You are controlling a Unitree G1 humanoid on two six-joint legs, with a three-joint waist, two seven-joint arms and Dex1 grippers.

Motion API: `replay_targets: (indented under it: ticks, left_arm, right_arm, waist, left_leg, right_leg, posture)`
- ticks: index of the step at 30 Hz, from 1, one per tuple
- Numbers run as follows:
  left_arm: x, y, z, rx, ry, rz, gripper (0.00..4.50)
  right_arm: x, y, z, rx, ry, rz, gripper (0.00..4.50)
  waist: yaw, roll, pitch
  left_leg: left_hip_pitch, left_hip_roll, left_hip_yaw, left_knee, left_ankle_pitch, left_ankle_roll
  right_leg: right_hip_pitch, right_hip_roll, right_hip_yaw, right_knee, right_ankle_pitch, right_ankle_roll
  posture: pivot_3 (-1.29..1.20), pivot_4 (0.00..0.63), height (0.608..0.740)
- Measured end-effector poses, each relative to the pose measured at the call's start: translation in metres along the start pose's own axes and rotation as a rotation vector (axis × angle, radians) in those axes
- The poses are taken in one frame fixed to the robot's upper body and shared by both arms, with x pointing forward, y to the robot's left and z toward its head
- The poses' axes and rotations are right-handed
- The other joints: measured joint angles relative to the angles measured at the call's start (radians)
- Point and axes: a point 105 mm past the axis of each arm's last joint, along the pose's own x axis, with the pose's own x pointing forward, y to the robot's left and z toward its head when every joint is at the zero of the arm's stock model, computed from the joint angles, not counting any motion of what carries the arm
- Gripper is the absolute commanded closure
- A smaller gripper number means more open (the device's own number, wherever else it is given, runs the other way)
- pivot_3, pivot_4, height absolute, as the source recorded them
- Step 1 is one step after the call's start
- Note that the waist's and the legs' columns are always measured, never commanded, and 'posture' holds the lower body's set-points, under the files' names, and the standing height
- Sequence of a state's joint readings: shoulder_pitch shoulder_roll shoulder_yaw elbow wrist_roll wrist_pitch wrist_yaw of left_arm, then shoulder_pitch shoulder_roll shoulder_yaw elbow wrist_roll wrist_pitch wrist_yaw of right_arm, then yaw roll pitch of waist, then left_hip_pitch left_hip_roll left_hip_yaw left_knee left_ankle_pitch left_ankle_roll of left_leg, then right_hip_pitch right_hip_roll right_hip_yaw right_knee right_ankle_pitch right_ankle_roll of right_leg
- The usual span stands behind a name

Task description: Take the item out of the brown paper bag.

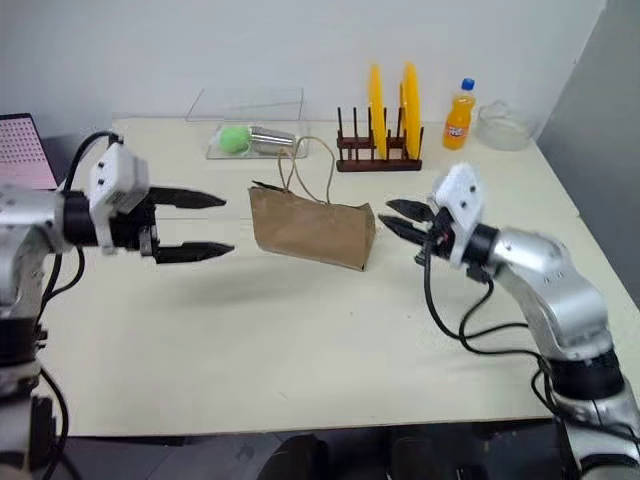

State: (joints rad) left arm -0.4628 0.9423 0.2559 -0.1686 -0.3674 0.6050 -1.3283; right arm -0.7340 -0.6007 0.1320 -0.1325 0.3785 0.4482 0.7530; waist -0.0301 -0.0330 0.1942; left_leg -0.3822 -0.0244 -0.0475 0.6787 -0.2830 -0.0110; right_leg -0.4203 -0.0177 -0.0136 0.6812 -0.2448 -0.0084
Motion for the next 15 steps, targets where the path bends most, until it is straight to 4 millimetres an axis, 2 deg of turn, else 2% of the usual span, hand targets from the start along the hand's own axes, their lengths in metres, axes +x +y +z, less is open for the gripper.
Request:
replay_targets:
  ticks: [4,8,12,15]
  left_arm:
    - [-0.002,-0.016,-0.003,-0.053,-0.007,0.045,0.37]
    - [-0.005,-0.021,0.01,-0.047,-0.054,0.104,0.37]
    - [-0.005,-0.022,0.017,-0.055,-0.09,0.147,0.37]
    - [-0.005,-0.022,0.023,-0.065,-0.12,0.158,0.37]
  right_arm:
    - [0.032,-0.023,0.0,-0.092,0.045,0.012,4.47]
    - [0.063,-0.041,-0.003,-0.199,0.125,0.021,4.47]
    - [0.088,-0.051,-0.025,-0.307,0.274,0.037,4.47]
    - [0.097,-0.043,-0.048,-0.343,0.364,0.08,4.47]
  waist:
    - [0.003,0.0,0.0]
    - [0.003,0.0,0.0]
    - [-0.001,0.0,0.0]
    - [-0.001,0.0,0.0]
  left_leg:
    - [0.0,0.0,0.0,0.0,0.0,0.0]
    - [0.0,0.0,0.0,-0.001,0.0,0.0]
    - [0.0,0.0,0.0,-0.002,0.0,-0.001]
    - [-0.001,0.0,0.001,-0.002,0.001,-0.002]
  right_leg:
    - [0.0,0.0,0.0,0.0,0.0,0.0]
    - [0.0,0.0,0.0,0.0,0.0,-0.001]
    - [-0.001,0.0,0.0,0.0,0.001,-0.002]
    - [-0.001,0.0,0.001,-0.001,0.001,-0.002]
  posture:
    - [0.0,0.15,0.74]
    - [0.0,0.15,0.74]
    - [0.0,0.15,0.74]
    - [0.0,0.15,0.74]
